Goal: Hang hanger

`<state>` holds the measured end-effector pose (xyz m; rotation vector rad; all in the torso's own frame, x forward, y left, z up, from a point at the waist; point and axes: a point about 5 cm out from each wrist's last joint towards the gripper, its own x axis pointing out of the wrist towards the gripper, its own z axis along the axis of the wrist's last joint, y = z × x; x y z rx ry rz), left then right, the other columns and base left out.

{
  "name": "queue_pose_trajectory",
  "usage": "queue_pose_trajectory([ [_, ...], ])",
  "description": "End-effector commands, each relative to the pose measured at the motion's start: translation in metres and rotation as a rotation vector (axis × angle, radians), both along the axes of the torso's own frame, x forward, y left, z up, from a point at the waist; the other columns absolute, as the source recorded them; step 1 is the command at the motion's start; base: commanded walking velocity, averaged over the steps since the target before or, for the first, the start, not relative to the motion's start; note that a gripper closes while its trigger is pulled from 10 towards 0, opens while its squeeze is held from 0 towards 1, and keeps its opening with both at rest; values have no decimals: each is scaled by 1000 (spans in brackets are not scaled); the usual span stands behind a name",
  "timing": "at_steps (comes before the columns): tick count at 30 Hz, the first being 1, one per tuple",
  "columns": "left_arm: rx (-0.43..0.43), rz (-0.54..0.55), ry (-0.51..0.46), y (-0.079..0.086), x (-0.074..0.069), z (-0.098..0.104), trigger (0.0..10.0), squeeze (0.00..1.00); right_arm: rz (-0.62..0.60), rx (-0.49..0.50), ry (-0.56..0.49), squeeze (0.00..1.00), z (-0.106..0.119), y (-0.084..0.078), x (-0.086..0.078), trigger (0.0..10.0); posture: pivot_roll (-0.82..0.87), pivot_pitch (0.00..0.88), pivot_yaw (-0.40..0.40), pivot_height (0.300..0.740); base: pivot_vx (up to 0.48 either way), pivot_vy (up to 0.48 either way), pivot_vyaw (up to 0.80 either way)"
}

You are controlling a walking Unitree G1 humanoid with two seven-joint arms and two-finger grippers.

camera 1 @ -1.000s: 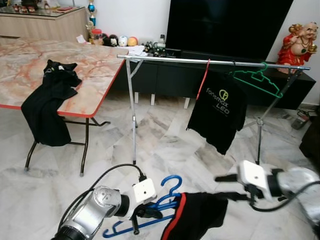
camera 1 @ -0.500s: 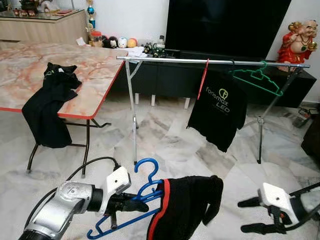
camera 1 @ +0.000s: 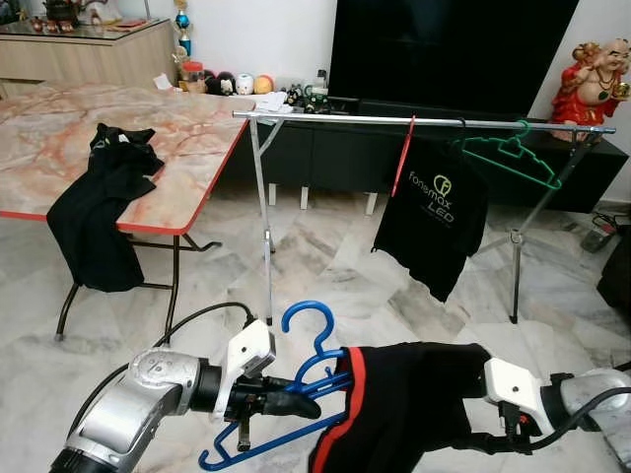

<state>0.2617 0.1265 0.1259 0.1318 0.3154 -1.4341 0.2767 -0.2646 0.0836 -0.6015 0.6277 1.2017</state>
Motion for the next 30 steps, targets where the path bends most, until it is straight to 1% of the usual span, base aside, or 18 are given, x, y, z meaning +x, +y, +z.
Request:
queue_pose_trajectory([
  [1,-40,-49,-45,-10,1,15,0,0,-8,-23,-47,0,2,3,7,10000,14,0,-44,740,0,0,0],
  [3,-48,-58,-53,-12,1,18,0,0,-43,-63,-106,0,2,2,13,10000,18,0,-45,740,0,0,0],
  [5,-52,-68,-57,-14,0,20,0,0,-104,-82,-169,0,3,1,20,10000,17,0,-44,740,0,0,0],
  [6,-49,-75,-57,-15,-1,21,0,0,-143,-69,-211,0,7,0,24,10000,17,0,-44,740,0,0,0],
  [8,-48,-76,-56,-15,-1,21,0,0,-155,-61,-222,0,8,0,25,10000,15,0,-44,740,0,0,0],
  [9,-45,-81,-53,-16,-2,20,0,0,-182,-46,-248,0,9,0,28,10000,13,0,-42,740,0,0,0],
  [11,-47,-85,-51,-17,-2,19,0,0,-190,-14,-242,0,9,3,28,10000,12,0,-41,740,0,0,0],
  [12,-47,-85,-51,-17,-2,19,0,0,-190,-14,-242,0,9,3,28,10000,12,0,-41,740,0,0,0],
  [14,-55,-95,-54,-20,-2,21,0,0,-152,63,-173,0,3,12,23,10000,16,0,-40,740,0,0,0],
  [15,-55,-95,-54,-20,-2,21,0,0,-152,63,-173,0,3,12,23,10000,16,0,-40,740,0,0,0],
  [16,-58,-101,-58,-22,-2,23,0,0,-111,121,-107,0,-2,20,19,10000,19,0,-41,740,0,0,0],
  [17,-60,-101,-59,-23,-1,24,0,0,-90,140,-81,0,-4,23,16,10000,21,0,-42,740,0,0,0],
  [19,-60,-99,-62,-24,0,24,0,0,-63,147,-44,0,-8,27,13,10000,25,0,-43,740,0,0,0],
  [20,-60,-94,-66,-24,1,24,0,0,-55,132,-46,0,-12,30,13,10000,26,0,-41,740,0,0,0],
  [23,-66,-87,-71,-26,2,25,0,0,-89,113,-86,0,-14,32,17,10000,26,0,-41,740,0,0,0],
  [25,-72,-84,-74,-27,2,27,0,0,-119,115,-108,0,-13,32,21,0,30,0,-41,740,0,0,0],
  [30,-75,-85,-75,-28,2,27,0,0,-132,129,-130,0,-11,35,24,0,30,0,-41,740,0,0,0],
])
